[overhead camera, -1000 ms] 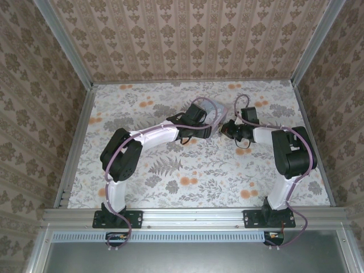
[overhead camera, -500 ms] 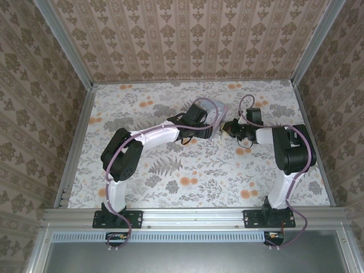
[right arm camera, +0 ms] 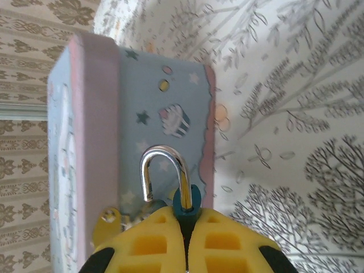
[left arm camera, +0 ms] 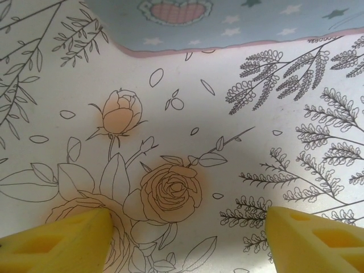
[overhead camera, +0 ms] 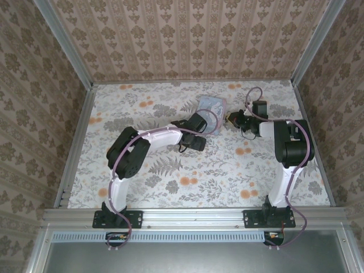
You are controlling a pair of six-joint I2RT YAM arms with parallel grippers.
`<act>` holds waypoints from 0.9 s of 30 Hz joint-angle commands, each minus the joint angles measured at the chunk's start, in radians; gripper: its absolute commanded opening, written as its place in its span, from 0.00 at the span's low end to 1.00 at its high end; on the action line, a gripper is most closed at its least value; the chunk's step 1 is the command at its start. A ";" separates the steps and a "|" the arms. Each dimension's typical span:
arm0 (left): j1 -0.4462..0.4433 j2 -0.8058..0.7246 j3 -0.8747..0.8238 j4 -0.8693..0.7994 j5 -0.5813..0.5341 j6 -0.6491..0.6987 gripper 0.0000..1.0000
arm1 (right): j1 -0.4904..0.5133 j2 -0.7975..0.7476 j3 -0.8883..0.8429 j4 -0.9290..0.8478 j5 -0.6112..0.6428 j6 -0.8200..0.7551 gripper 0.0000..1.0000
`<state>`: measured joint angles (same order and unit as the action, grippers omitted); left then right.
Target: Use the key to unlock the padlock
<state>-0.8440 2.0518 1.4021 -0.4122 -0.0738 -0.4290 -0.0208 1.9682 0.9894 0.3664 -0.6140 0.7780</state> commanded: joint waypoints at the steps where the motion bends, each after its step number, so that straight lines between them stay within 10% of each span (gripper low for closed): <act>1: -0.001 -0.022 -0.042 -0.088 0.019 0.001 0.74 | 0.005 -0.056 -0.062 0.033 0.015 -0.003 0.00; 14: 0.000 -0.260 -0.139 -0.047 0.058 -0.031 0.87 | 0.079 -0.364 -0.377 0.086 0.029 0.094 0.00; 27: 0.061 -0.527 -0.269 -0.040 0.022 -0.096 0.98 | 0.595 -0.534 -0.512 0.016 0.229 0.144 0.00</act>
<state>-0.8036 1.5787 1.1591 -0.4423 -0.0322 -0.4942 0.5068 1.4189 0.4911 0.3672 -0.4618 0.8761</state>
